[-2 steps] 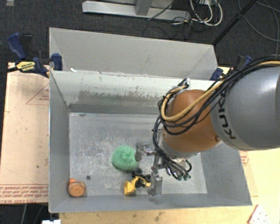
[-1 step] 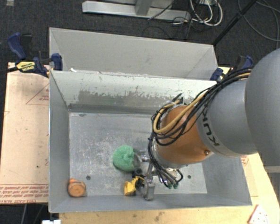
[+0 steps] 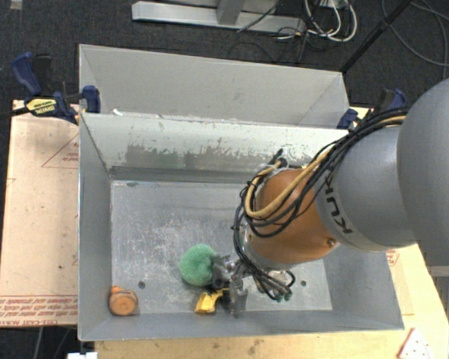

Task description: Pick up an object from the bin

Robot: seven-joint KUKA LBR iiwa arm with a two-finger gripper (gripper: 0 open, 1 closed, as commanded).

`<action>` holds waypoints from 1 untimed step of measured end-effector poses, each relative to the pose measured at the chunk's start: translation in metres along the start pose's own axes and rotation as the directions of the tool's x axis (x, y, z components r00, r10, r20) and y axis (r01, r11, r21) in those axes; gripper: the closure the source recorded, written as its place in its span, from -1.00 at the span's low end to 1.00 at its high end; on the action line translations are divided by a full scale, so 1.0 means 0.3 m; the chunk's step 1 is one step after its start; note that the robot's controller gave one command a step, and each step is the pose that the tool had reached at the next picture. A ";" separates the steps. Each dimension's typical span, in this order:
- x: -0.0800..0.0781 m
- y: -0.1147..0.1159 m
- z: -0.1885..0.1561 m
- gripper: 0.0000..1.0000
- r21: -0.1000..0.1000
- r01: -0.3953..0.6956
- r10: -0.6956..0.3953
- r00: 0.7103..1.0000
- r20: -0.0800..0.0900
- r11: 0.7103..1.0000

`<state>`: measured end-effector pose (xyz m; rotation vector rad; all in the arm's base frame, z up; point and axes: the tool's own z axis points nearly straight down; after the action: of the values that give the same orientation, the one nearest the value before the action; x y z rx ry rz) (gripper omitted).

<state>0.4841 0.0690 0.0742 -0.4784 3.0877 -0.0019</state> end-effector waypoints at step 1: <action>0.000 0.000 0.000 1.00 0.000 0.000 0.000 1.000 0.000 1.000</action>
Offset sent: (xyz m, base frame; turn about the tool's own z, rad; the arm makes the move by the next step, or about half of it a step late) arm 0.0000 -0.0001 0.0051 0.0000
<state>0.4841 0.0690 0.0742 -0.4783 3.0878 -0.0019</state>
